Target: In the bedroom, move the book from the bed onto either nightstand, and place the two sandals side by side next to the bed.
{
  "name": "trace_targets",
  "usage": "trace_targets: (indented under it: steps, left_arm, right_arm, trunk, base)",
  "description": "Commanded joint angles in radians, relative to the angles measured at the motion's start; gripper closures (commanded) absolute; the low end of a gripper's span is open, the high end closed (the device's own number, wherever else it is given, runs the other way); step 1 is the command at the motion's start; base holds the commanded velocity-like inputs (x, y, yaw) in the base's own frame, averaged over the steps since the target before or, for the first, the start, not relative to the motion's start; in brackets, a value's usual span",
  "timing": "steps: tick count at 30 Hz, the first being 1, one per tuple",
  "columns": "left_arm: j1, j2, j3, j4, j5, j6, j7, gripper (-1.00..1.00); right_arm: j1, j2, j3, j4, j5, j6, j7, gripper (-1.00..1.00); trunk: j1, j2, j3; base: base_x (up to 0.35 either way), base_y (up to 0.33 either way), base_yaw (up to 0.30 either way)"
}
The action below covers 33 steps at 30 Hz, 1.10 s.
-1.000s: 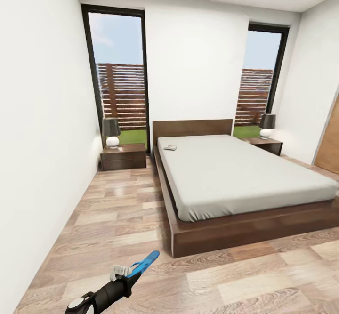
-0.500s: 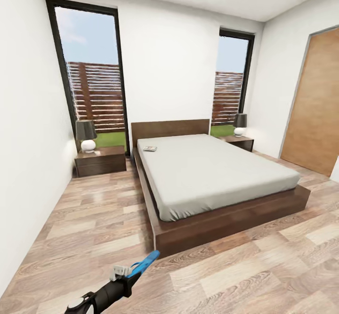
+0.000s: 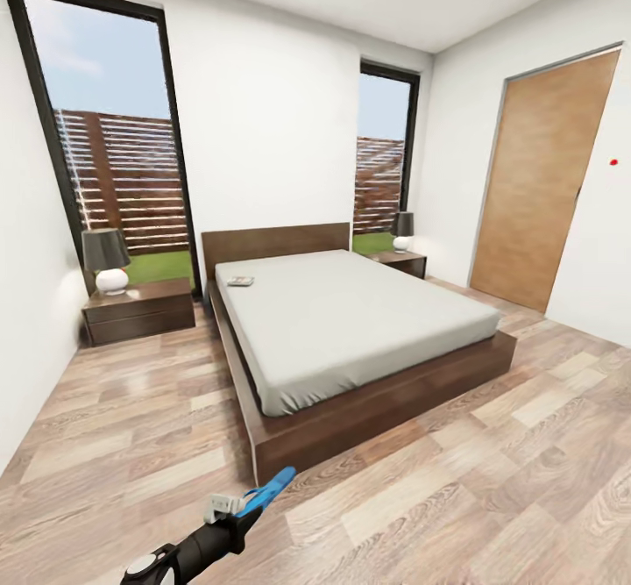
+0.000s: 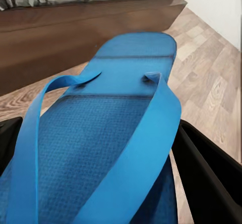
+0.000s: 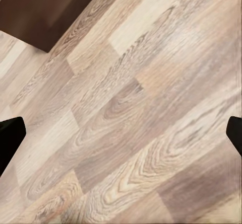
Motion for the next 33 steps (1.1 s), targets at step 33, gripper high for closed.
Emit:
trace_targets:
  steps: [33]
  left_arm:
    - [0.000,0.035,0.361,0.074,-0.012,-0.001,-0.002,1.00]
  right_arm:
    - [-0.001,0.000,-0.003,0.001,-0.009,0.010,0.004,-1.00]
  trunk:
    - [0.000,-0.001,0.007]
  base:
    - [0.000,0.000,-0.300]
